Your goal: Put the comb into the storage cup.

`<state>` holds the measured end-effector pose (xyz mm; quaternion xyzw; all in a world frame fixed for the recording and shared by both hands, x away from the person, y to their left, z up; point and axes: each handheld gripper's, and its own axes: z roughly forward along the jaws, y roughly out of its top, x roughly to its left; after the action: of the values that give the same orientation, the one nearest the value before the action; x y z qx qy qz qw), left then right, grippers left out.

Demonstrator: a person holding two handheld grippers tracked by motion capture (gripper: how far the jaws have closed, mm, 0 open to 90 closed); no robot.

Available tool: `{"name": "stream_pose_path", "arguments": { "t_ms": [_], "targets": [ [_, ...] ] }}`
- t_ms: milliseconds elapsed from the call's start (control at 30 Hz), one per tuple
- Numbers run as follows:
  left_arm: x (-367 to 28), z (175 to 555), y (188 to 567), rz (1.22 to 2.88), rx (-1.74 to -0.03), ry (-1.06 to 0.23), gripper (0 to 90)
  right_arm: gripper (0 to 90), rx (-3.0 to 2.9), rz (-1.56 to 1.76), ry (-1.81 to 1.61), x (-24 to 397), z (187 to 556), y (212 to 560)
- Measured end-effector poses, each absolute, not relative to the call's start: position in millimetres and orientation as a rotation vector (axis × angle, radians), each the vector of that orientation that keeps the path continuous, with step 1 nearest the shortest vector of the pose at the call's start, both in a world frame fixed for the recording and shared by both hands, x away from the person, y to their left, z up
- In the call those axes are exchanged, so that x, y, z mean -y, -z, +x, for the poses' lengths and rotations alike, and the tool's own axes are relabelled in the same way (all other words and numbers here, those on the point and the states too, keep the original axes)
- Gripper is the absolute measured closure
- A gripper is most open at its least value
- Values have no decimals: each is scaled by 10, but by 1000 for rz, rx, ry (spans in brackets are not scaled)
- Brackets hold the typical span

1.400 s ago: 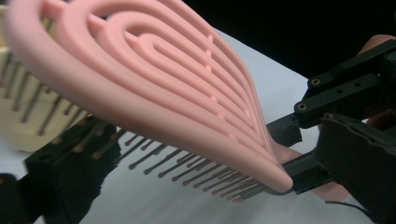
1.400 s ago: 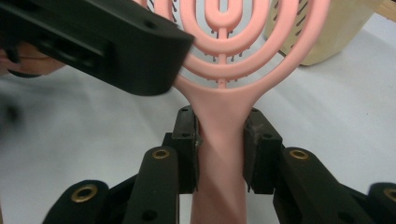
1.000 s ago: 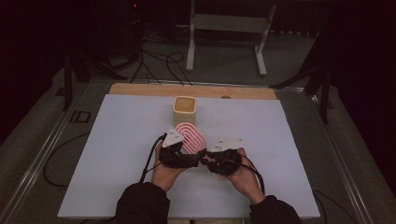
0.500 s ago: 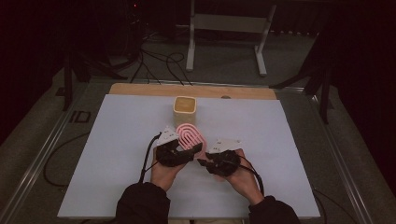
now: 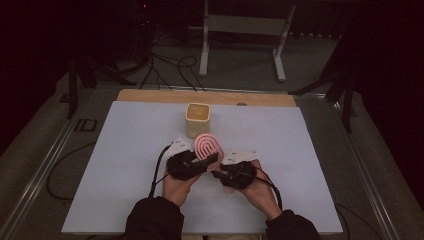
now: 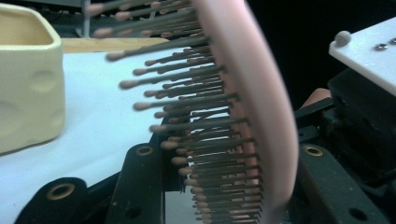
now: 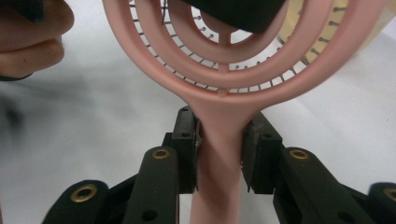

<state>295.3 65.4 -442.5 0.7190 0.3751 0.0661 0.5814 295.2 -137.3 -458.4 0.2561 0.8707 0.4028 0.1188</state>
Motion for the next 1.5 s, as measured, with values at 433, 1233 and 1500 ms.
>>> {"name": "stream_pose_path", "arguments": {
  "t_ms": [433,1233,1500],
  "targets": [
    [-631,2933,4301,1649,-867,-191,643,600,-2511,754,-1231,1424,2962,4552],
    [-1018,2979,4124,1605,-928,-295,643,92,-2362,858,-1300,1591,2943,4460],
    [-1100,2984,4082,1600,-936,-316,643,93,-2304,922,-1316,1804,2907,4460]
  ]
}}
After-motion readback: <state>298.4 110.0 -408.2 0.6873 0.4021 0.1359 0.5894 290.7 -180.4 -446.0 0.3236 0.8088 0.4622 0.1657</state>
